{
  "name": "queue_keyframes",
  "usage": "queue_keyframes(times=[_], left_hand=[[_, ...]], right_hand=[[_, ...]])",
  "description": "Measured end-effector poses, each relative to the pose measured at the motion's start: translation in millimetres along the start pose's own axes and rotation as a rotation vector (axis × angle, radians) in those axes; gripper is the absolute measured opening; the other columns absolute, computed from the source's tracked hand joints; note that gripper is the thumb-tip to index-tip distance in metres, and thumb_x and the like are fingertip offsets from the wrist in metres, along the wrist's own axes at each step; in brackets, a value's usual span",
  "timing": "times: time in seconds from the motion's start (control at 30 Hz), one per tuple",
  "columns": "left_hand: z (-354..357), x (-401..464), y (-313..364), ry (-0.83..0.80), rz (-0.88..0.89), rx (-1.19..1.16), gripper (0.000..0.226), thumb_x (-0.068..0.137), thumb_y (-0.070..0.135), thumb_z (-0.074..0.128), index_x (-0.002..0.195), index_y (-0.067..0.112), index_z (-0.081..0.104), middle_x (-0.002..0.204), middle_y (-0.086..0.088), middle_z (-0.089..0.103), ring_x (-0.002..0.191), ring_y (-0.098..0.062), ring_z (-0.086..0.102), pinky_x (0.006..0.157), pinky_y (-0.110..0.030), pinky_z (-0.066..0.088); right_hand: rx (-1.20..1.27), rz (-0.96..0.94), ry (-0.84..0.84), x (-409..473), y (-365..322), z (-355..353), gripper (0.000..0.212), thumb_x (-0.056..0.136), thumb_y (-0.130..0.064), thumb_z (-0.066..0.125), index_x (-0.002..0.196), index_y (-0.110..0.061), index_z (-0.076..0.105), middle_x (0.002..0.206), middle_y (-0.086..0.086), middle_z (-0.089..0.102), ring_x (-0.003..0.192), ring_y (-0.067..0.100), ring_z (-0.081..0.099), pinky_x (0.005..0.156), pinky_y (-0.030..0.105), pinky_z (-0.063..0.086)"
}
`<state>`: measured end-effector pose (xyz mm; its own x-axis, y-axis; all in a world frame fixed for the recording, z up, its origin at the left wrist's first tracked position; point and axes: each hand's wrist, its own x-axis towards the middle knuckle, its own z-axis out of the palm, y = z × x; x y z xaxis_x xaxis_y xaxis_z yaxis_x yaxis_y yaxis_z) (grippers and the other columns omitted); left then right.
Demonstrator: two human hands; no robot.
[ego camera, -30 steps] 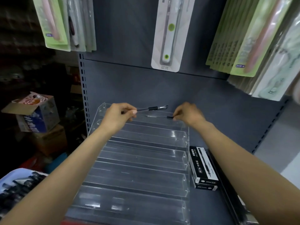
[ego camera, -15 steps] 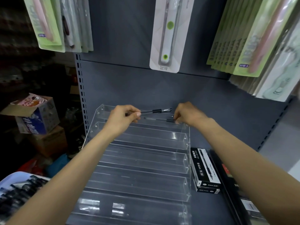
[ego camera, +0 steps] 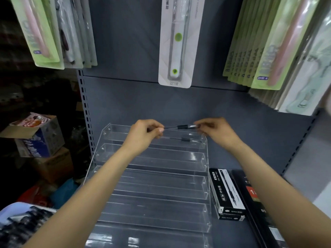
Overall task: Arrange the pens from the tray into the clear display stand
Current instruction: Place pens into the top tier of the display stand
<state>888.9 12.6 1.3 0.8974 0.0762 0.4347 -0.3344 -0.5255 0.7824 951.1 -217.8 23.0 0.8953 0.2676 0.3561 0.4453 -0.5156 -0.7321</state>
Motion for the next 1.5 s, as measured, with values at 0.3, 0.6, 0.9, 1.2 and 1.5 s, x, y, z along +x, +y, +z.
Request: queue_keyframes(times=[0.3,0.6,0.9,1.2,1.5], left_hand=[[9.9,18.1,8.2,-0.071,-0.017,0.04,0.005,0.087,0.017,0.065,0.089,0.017,0.069,0.074,0.009,0.066,0.068,-0.003,0.062,0.076,-0.016,0.051],[5.7,34.7,-5.0,-0.075,-0.073,0.402,0.008,0.083,0.008,0.067,0.088,0.01,0.073,0.089,-0.007,0.072,0.085,-0.014,0.061,0.076,-0.017,0.04],[-0.6,51.2,-4.0,-0.265,-0.143,0.507,0.012,0.073,0.013,0.077,0.086,0.013,0.076,0.084,-0.003,0.069,0.085,-0.015,0.062,0.078,-0.022,0.046],[4.1,61.8,-4.8,-0.335,-0.092,0.642,0.014,0.071,0.011,0.078,0.084,0.016,0.076,0.085,-0.002,0.07,0.082,-0.015,0.064,0.082,-0.025,0.052],[2.1,52.2,-10.6,-0.177,-0.098,0.508,0.01,0.078,0.01,0.072,0.087,0.007,0.075,0.09,-0.012,0.072,0.091,-0.022,0.065,0.081,-0.023,0.048]], right_hand=[[0.073,-0.086,0.009,-9.1,-3.8,-8.5,0.015,0.082,-0.004,0.067,0.094,-0.014,0.07,0.089,0.004,0.07,0.071,-0.008,0.061,0.077,0.004,0.045],[-0.259,-0.048,-0.008,2.7,-1.1,9.6,0.01,0.08,-0.007,0.07,0.089,-0.008,0.075,0.085,0.001,0.07,0.08,0.008,0.06,0.07,0.001,0.041],[-0.561,-0.034,-0.22,17.1,0.5,10.9,0.013,0.077,-0.005,0.071,0.089,-0.01,0.075,0.089,0.005,0.073,0.079,0.012,0.064,0.084,0.028,0.054],[-0.622,-0.002,-0.289,22.8,-0.8,10.3,0.021,0.077,-0.011,0.074,0.097,-0.01,0.074,0.098,0.004,0.073,0.091,0.013,0.065,0.08,0.02,0.047],[-0.522,0.023,-0.181,12.2,-2.1,9.9,0.02,0.083,-0.01,0.068,0.102,-0.008,0.071,0.106,0.007,0.069,0.1,0.02,0.063,0.084,0.019,0.043]])
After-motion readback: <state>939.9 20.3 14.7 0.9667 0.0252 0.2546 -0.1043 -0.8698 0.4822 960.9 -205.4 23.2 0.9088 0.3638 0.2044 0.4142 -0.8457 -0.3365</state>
